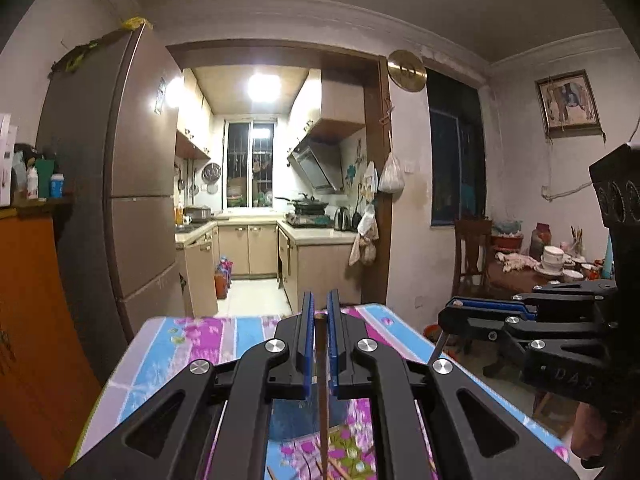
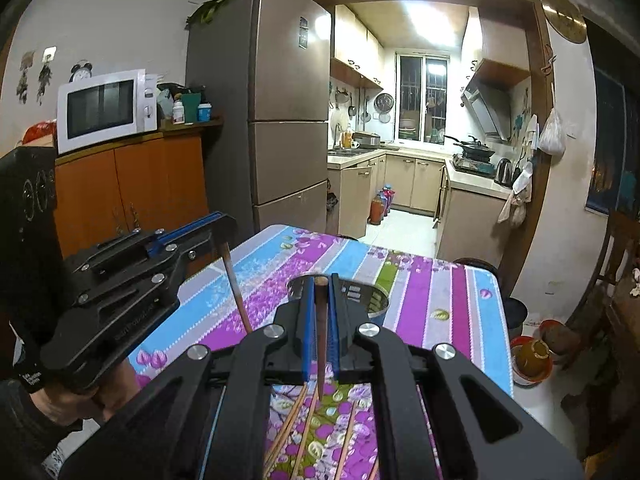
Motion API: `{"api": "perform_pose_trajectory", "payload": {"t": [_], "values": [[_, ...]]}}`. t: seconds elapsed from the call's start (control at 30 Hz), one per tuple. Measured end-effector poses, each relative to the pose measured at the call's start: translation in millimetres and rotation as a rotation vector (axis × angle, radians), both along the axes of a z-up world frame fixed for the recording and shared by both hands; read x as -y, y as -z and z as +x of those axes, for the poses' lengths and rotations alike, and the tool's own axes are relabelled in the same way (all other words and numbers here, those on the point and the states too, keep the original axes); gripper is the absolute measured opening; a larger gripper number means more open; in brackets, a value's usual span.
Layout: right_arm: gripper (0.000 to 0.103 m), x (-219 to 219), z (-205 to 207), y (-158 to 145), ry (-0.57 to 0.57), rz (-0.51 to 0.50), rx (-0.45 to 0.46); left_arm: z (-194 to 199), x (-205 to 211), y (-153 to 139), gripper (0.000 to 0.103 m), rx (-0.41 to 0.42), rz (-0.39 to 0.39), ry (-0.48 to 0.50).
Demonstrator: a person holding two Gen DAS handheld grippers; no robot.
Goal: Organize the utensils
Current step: 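Lift the held chopsticks with both tools and carry them over the blue holder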
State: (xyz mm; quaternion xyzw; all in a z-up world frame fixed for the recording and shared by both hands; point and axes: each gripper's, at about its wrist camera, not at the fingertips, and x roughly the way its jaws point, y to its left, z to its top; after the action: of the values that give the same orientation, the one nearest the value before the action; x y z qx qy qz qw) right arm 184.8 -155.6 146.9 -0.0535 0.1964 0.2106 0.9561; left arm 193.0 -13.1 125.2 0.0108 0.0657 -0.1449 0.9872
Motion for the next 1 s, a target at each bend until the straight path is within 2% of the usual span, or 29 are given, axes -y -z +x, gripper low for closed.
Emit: {"api": "perform_pose_trajectory", "payload": {"t": [0.23, 0.5, 0.7, 1.0], "values": [[0.005, 4, 32, -62, 0.016, 0.004, 0.01, 28, 5, -58, 0.007, 0.065, -0.013, -0.02], [0.005, 1, 85, -93, 0.046, -0.016, 0.015, 63, 12, -101, 0.007, 0.106, -0.03, -0.041], [0.005, -6, 119, -79, 0.039, -0.016, -0.031, 102, 17, -95, 0.007, 0.07, -0.002, -0.06], [0.005, -18, 165, -28, 0.019, -0.029, -0.151, 163, 5, -45, 0.007, -0.057, 0.012, -0.083]]}}
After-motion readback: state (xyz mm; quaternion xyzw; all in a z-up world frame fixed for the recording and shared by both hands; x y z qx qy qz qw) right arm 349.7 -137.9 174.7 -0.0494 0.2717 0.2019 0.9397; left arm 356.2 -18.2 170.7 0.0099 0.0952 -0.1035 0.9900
